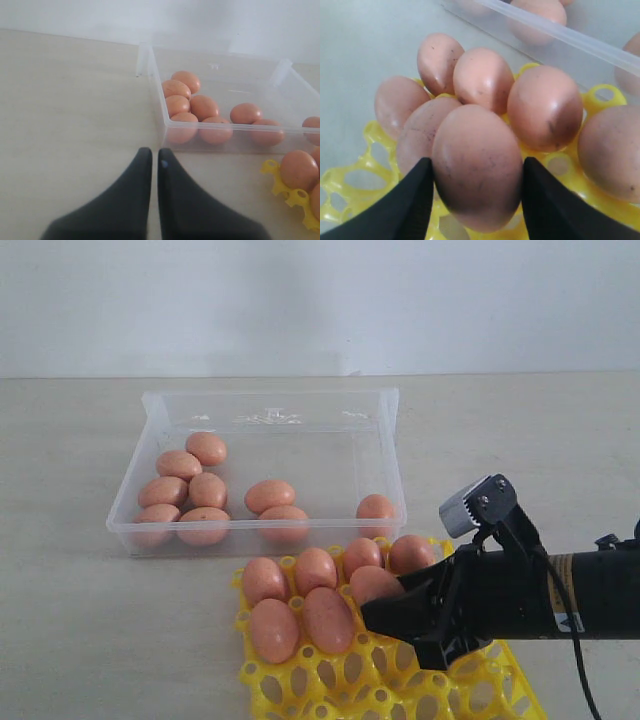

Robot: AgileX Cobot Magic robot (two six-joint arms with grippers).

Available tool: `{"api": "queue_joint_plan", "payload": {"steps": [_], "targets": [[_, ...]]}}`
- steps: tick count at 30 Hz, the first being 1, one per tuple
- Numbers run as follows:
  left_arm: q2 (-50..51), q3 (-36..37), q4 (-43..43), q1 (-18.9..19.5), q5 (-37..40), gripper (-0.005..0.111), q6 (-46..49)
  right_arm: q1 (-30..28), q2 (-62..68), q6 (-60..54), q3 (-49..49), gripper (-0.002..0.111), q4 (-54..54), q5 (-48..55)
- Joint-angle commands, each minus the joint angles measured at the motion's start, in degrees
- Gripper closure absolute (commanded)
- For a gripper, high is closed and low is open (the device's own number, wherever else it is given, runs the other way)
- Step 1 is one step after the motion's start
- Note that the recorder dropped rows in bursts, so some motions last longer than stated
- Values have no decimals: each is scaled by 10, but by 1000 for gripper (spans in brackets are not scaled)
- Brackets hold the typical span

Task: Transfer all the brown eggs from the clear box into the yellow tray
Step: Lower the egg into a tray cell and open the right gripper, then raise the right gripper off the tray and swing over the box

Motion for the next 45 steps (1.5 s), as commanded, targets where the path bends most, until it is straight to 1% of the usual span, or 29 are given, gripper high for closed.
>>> {"api": "queue_joint_plan", "payload": {"steps": [1,3,6,10,14,15,23,27,33,39,41,43,45], "targets": [[2,2,2,-1,-5,103,2,1,0,-5,-1,93,-13,-7],[2,2,2,-1,-5,103,2,1,0,-5,-1,79,-13,-7],[2,2,2,-1,-5,103,2,1,0,-5,-1,66,-13,-7],[2,2,2,-1,-5,103,2,1,0,-4,-1,61,0,-7],[2,2,2,-1,-5,103,2,1,0,4,-1,46,4,-3],[2,2,2,-1,-5,103,2,1,0,4,-1,45,7,-4],[2,2,2,-1,-5,103,2,1,-1,6,-1,45,17,-7],[2,2,2,-1,-5,103,2,-1,-12,6,-1,45,17,-55],[2,2,2,-1,-5,103,2,-1,-92,-3,-3,45,55,-95],[2,2,2,-1,-5,103,2,-1,-198,-7,-54,46,58,-80],[2,2,2,-1,-5,103,2,-1,-232,-7,-83,51,51,-34],[2,2,2,-1,-5,103,2,-1,-259,-7,-116,61,33,39],[2,2,2,-1,-5,103,2,1,-271,-2,-144,76,18,115]]}}
